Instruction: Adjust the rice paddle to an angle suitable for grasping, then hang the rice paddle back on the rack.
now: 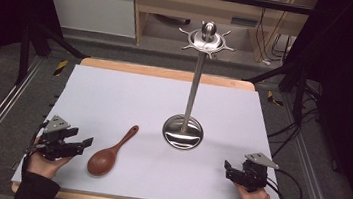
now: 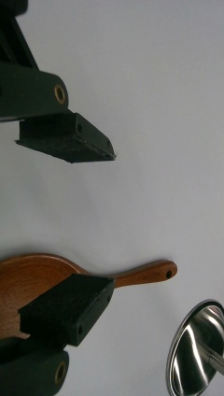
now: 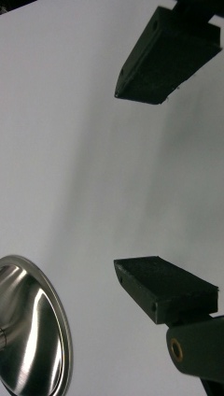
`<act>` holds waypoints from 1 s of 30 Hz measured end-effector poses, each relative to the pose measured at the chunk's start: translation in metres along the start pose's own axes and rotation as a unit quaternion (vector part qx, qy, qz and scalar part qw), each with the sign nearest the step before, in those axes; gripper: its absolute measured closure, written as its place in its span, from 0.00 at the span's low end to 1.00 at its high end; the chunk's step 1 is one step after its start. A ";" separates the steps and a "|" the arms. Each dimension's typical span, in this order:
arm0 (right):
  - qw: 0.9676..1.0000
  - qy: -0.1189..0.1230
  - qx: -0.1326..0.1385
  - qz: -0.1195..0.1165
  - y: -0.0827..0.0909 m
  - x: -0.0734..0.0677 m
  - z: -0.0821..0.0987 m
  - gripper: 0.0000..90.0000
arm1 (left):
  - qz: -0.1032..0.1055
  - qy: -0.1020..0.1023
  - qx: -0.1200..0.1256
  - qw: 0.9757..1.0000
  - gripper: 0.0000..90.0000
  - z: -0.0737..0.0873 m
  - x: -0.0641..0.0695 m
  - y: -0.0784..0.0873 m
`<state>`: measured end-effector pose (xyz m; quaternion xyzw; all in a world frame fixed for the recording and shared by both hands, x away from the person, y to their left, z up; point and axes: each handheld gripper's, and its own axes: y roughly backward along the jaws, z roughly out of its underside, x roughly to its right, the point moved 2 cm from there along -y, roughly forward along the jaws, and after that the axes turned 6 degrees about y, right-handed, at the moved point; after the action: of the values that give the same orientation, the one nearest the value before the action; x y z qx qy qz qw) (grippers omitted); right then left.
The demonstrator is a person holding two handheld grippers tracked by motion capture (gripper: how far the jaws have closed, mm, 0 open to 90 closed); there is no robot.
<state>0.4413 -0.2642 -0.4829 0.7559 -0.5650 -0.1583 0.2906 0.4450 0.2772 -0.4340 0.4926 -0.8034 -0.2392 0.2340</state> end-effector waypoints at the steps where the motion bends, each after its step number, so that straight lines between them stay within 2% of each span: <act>1: 1.000 0.001 -0.004 -0.001 -0.002 -0.001 0.000 0.17 | 0.000 -0.003 -0.003 1.000 0.35 -0.001 0.001 -0.001; 6: 1.000 0.006 -0.008 -0.001 -0.003 -0.003 0.000 0.17 | 0.006 -0.018 -0.011 1.000 0.35 -0.007 0.008 -0.006; 15: 1.000 0.019 -0.005 0.001 -0.002 -0.007 -0.004 0.17 | 0.013 -0.029 -0.017 0.999 0.34 -0.021 0.016 -0.010; 30: 1.000 0.020 -0.001 -0.002 0.001 -0.007 -0.006 0.17 | 0.019 -0.056 -0.041 0.997 0.34 -0.037 0.031 -0.016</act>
<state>0.4420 -0.2567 -0.4788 0.7593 -0.5578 -0.1448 0.3024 0.4659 0.2366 -0.4109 0.4532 -0.8137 -0.2948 0.2135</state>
